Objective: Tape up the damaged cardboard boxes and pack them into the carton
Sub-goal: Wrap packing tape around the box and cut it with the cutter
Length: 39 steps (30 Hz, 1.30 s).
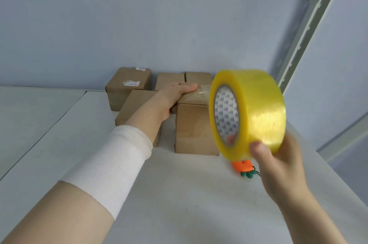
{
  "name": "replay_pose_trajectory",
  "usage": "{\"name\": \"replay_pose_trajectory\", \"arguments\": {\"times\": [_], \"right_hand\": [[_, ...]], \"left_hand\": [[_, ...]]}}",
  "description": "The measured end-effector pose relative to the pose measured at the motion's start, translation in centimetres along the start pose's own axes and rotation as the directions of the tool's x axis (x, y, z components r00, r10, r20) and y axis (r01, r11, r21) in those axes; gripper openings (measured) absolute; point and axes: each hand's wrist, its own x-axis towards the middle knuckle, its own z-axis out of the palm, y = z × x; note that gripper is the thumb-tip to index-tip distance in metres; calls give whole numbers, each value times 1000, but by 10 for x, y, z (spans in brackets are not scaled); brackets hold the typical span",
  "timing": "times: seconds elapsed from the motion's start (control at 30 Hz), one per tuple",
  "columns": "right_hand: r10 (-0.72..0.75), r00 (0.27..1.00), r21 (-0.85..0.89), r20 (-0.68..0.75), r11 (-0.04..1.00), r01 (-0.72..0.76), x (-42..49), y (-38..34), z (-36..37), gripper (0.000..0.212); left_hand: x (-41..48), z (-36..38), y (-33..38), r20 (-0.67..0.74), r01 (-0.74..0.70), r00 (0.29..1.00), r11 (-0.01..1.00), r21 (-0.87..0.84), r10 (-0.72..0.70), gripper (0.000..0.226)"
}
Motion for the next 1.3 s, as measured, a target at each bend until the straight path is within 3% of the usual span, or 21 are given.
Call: {"name": "replay_pose_trajectory", "arguments": {"times": [0.07,0.17,0.27,0.37,0.47,0.57,0.63,0.73,0.83,0.97,1.17,1.3], "right_hand": [[39,999,37,13,999,-40,-18,1,2,30],[79,996,86,-29,993,-77,-27,9,5,18],[101,994,65,38,993,-103,-26,10,11,27],[108,988,30,109,993,-112,-29,9,16,39],[113,992,58,53,992,-116,-27,5,14,42],[100,995,59,-30,993,-98,-19,-5,11,34],[70,992,83,-102,995,-62,-4,-17,5,22],[169,980,182,-106,972,-147,26,-32,-7,47],[259,963,207,-79,949,-238,43,-35,-8,55],[312,944,220,-110,934,-283,50,-31,1,25],[396,894,289,-212,899,-330,64,-46,4,35],[423,879,272,-221,892,-361,86,-71,-2,42]], "left_hand": [[-1,0,1,5,6,1000,1000,22,-7,28],[-4,1,2,6,27,1000,997,68,-28,38],[-11,4,5,6,-21,1000,996,87,20,32],[-23,-6,-2,75,-275,961,947,164,266,41],[-40,-14,-14,291,-516,855,756,401,430,63],[-48,-6,-20,202,-572,811,675,465,549,58],[-54,5,-17,81,-566,801,706,425,594,49],[-62,20,-13,-54,-440,884,867,235,464,41],[-64,26,-17,-101,-335,931,930,151,352,52],[-61,23,-16,-88,-284,950,946,157,300,55],[-68,17,-18,-22,-359,931,924,132,365,35],[-75,21,-17,-4,-420,902,882,214,431,33]]}}
